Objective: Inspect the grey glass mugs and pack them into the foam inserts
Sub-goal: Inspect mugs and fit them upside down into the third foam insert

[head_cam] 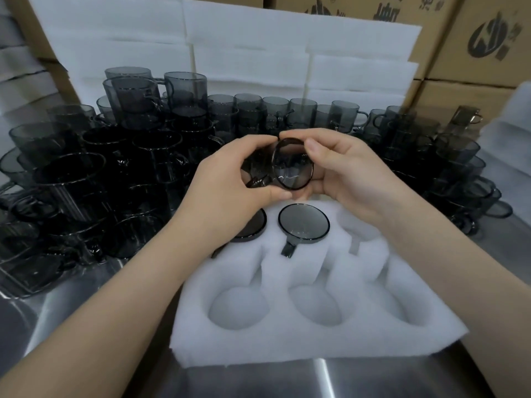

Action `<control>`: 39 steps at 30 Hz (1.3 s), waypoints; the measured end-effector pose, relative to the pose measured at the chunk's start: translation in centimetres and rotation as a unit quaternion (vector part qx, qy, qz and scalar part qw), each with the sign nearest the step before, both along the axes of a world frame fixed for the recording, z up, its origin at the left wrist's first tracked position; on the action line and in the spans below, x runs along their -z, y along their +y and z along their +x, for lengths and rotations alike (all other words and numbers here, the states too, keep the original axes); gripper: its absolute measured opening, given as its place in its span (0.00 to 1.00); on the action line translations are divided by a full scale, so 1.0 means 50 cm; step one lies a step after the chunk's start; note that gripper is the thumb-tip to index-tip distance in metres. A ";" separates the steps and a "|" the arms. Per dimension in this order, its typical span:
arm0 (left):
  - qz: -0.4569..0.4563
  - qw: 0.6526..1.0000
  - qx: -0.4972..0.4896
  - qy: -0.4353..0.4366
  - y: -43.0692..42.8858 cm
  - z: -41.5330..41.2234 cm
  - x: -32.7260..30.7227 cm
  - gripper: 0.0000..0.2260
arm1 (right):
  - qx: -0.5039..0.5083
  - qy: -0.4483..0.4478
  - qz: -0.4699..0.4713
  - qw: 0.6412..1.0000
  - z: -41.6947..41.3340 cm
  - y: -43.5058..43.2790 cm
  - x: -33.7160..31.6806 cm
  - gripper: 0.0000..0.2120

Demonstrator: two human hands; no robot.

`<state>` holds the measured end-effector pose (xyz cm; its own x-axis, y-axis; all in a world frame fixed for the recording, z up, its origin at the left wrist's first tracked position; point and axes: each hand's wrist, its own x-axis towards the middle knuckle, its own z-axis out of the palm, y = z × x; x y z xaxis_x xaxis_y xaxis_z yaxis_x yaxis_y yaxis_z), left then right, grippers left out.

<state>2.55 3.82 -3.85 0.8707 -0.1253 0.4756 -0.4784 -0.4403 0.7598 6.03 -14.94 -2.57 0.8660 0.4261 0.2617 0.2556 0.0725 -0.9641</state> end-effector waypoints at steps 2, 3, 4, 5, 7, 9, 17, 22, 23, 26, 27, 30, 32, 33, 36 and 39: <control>-0.022 1.000 0.007 0.006 0.004 0.000 -0.002 0.25 | -0.063 0.031 0.016 0.997 0.001 -0.011 -0.004 0.16; -0.030 0.999 0.011 0.007 0.006 0.000 -0.004 0.23 | -0.086 0.036 0.018 0.996 0.000 -0.014 -0.005 0.17; -0.037 0.999 0.016 0.008 0.007 0.000 -0.005 0.22 | -0.098 0.036 0.017 0.994 -0.001 -0.015 -0.006 0.19; -0.043 0.999 0.022 0.010 0.008 0.000 -0.006 0.22 | -0.103 0.035 0.014 0.994 -0.002 -0.016 -0.006 0.20; -0.048 0.998 0.028 0.014 0.010 0.000 -0.007 0.21 | -0.097 0.031 0.011 0.995 -0.003 -0.013 -0.007 0.23; -0.048 0.998 0.030 0.017 0.011 0.001 -0.005 0.21 | -0.080 0.020 0.002 0.997 -0.004 -0.008 -0.007 0.23; -0.005 1.000 0.016 0.010 0.003 -0.001 -0.002 0.24 | 0.067 -0.096 -0.089 0.989 -0.016 0.022 -0.001 0.19; 0.062 0.998 0.001 -0.028 -0.003 -0.005 -0.003 0.27 | 0.149 -0.148 -0.107 0.972 -0.020 0.036 0.001 0.12; 0.070 0.997 0.006 -0.033 -0.004 -0.006 -0.003 0.27 | 0.162 -0.143 -0.098 0.971 -0.020 0.036 0.000 0.11; 0.088 0.995 0.007 -0.040 -0.004 -0.006 -0.002 0.27 | 0.182 -0.111 -0.066 0.975 -0.018 0.033 -0.002 0.11; 0.089 0.995 0.000 -0.042 -0.004 -0.005 -0.002 0.27 | 0.169 -0.090 -0.044 0.980 -0.017 0.032 -0.003 0.12; 0.024 0.999 0.006 -0.028 -0.001 -0.005 -0.002 0.25 | 0.121 -0.026 0.006 0.992 -0.013 0.030 -0.006 0.14; -0.047 0.998 0.030 -0.012 0.000 -0.008 -0.002 0.19 | 0.095 0.015 -0.011 0.995 -0.010 0.029 -0.008 0.15; -0.074 0.996 0.045 -0.005 0.000 -0.009 -0.002 0.17 | 0.071 0.035 -0.028 0.996 -0.008 0.027 -0.009 0.16; -0.112 0.989 0.093 0.011 0.000 -0.009 0.001 0.15 | -0.027 0.070 -0.032 0.997 -0.007 0.016 -0.012 0.20; -0.093 0.992 0.085 0.014 0.000 -0.007 0.003 0.20 | -0.045 0.072 0.017 0.996 -0.009 0.005 -0.016 0.18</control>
<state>2.18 3.80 -4.00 0.8580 -0.1838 0.4797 -0.5108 -0.2064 0.8345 5.57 -14.67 -1.77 0.8546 0.4961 0.1536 0.1061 0.1227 -0.9868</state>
